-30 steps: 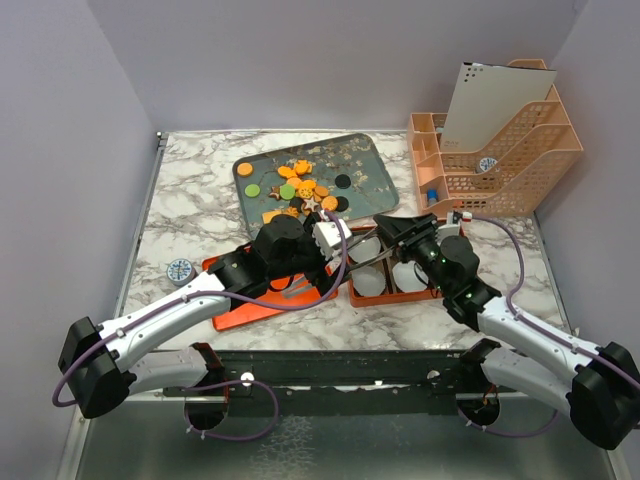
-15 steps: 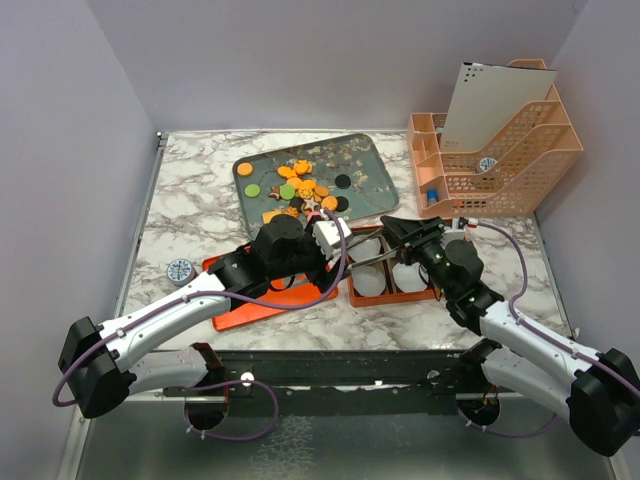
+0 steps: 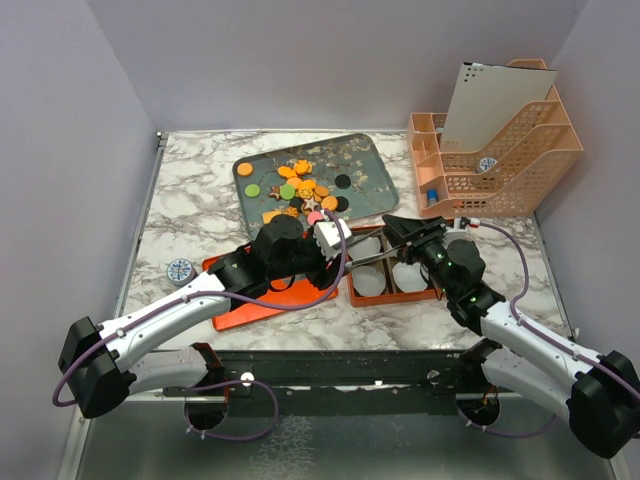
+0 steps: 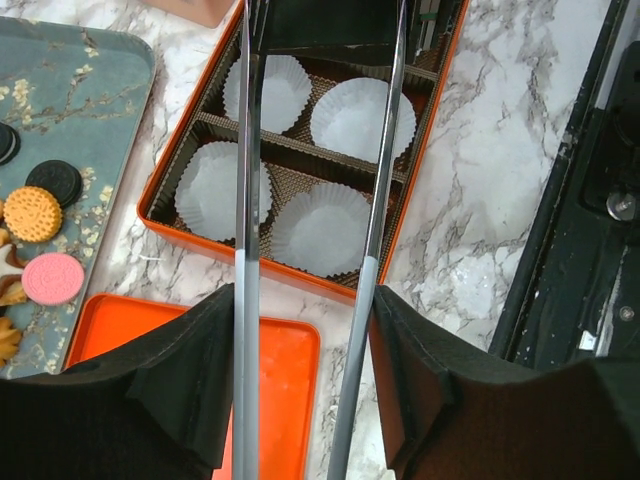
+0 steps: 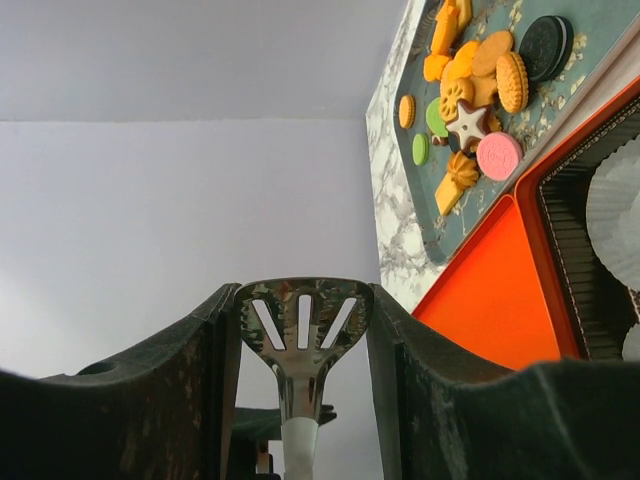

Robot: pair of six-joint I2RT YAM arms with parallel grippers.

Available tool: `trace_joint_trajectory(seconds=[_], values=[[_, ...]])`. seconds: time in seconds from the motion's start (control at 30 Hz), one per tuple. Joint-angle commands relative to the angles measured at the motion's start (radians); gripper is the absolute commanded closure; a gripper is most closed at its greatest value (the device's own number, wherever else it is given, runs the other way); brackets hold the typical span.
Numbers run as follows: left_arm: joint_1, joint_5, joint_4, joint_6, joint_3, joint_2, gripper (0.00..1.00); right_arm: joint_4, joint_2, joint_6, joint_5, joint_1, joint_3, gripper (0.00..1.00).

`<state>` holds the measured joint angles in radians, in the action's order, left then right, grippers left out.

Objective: Pack the cookies

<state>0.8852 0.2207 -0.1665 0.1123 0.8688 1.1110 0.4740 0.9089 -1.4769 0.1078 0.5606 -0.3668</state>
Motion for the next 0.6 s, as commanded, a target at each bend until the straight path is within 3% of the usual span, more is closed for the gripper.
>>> trace_joint_trajectory(seconds=[0.0,0.2,0.3,0.57], values=[[-0.002,0.012,-0.014,0.006,0.004,-0.019,0.47,0.020,-0.002,-0.022,-0.042,-0.007,-0.009,0.51],[-0.003,0.001,-0.036,-0.002,0.020,-0.031,0.60,-0.043,0.001,0.055,-0.051,-0.007,-0.050,0.31],[-0.003,-0.014,-0.047,-0.015,0.033,-0.036,0.61,-0.086,0.000,0.107,-0.048,-0.008,-0.065,0.24],[-0.003,-0.012,-0.053,-0.065,0.056,-0.052,0.60,-0.123,0.005,0.157,-0.040,-0.008,-0.054,0.21]])
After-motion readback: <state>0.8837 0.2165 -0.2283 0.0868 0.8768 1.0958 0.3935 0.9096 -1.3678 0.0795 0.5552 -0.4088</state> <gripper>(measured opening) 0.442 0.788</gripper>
